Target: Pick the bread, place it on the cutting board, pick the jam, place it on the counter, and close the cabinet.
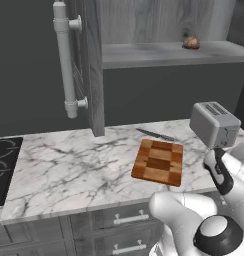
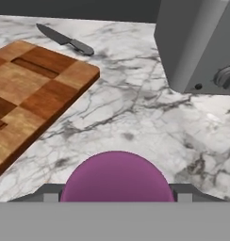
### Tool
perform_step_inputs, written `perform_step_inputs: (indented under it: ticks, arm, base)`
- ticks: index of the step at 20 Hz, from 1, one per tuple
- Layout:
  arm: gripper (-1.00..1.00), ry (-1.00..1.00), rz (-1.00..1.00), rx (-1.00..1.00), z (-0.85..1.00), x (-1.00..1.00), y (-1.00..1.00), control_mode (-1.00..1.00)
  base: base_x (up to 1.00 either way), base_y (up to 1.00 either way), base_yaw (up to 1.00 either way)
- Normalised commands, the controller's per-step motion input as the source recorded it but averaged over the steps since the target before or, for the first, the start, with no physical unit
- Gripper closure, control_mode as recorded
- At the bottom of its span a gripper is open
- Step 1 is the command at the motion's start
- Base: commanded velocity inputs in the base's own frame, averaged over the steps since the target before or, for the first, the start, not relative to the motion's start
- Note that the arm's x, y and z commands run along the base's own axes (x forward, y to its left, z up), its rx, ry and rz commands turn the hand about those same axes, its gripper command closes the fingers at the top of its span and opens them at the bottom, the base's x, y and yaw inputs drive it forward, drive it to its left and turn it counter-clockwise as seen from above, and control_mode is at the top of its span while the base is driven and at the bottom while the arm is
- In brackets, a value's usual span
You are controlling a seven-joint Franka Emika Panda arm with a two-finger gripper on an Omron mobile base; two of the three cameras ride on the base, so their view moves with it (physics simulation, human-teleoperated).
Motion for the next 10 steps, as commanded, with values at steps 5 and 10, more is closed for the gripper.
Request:
perform_step_inputs:
  ticks: [5,10]
  arm:
    - [1.00,0.00,0.00,0.00,-0.19,0.13,0.00,-1.00]
    - [1.00,0.00,0.00,0.00,-0.19,0.12,0.00,-1.00]
  base:
    - [0.00,0.00,0.00]
    - [0.00,0.00,0.00]
